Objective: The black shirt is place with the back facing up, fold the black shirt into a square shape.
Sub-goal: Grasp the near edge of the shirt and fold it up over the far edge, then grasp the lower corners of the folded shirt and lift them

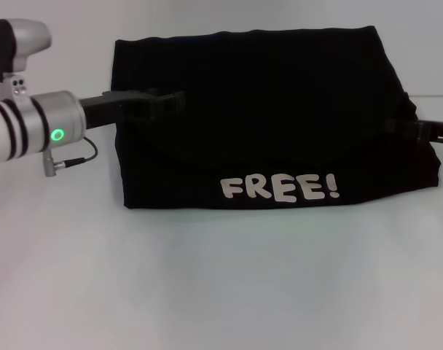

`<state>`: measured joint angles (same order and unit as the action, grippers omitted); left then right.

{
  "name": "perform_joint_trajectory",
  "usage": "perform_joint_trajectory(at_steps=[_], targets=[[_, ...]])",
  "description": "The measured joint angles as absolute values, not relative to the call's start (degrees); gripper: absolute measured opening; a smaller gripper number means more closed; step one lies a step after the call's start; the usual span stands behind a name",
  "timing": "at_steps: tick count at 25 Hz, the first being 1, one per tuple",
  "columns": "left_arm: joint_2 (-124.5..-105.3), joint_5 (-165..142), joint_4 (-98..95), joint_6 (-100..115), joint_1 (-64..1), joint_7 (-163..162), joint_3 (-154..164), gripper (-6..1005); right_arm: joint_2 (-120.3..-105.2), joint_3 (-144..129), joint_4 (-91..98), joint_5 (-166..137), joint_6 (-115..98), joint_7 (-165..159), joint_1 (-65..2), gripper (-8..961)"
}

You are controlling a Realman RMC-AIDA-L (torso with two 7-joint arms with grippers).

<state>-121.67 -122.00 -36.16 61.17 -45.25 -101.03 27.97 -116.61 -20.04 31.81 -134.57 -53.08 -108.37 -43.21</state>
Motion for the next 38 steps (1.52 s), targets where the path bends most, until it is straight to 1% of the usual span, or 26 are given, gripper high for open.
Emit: perform_joint_trajectory(at_steps=[6, 8, 10, 11, 15, 21, 28, 33, 38], targets=[[-121.66, -120.86, -41.34, 66.97, -42.43, -103.33, 27.43, 649, -116.55, -20.04, 34.47, -131.62, -57.09, -106.47, -40.05, 732], [-121.72, -120.03, -42.0, 67.89, -41.99, -103.33, 27.39, 726, -116.52, -20.04, 35.58, -130.97, -58.62, -105.63, -39.24, 819], [-122.15, -117.57, -44.28, 70.62, -40.15, -103.34, 27.32, 803, -116.49, -20.03, 37.59, -130.66, -60.49, -104.93, -37.86, 906], [-122.38, -116.96, -45.11, 71.78, -39.31, -103.35, 27.32, 841, -116.49, -20.03, 37.59, -130.66, -60.49, -104.93, -37.86, 906], [-122.92, -116.05, -47.15, 76.69, -36.75, -103.32, 27.33, 838, -116.32, -19.71, 40.02, -129.44, -65.07, -104.82, -35.49, 904], [-123.2, -116.19, -48.63, 82.12, -33.09, -101.2, 27.32, 834, -114.47, -19.46, 39.91, -120.09, -74.03, -103.01, -31.27, 902], [-123.36, -119.67, -48.6, 82.92, -32.24, -98.35, 27.51, 832, -115.31, -19.34, 39.89, -109.18, -79.51, -95.62, -26.86, 900], [-123.47, -123.73, -48.1, 80.75, -32.23, -97.91, 27.76, 831, -115.07, -19.99, 39.49, -109.21, -79.55, -95.43, -26.56, 903], [-123.83, -126.21, -46.65, 76.4, -31.74, -97.16, 28.69, 830, -115.19, -19.95, 39.45, -109.23, -79.9, -96.03, -26.66, 902]])
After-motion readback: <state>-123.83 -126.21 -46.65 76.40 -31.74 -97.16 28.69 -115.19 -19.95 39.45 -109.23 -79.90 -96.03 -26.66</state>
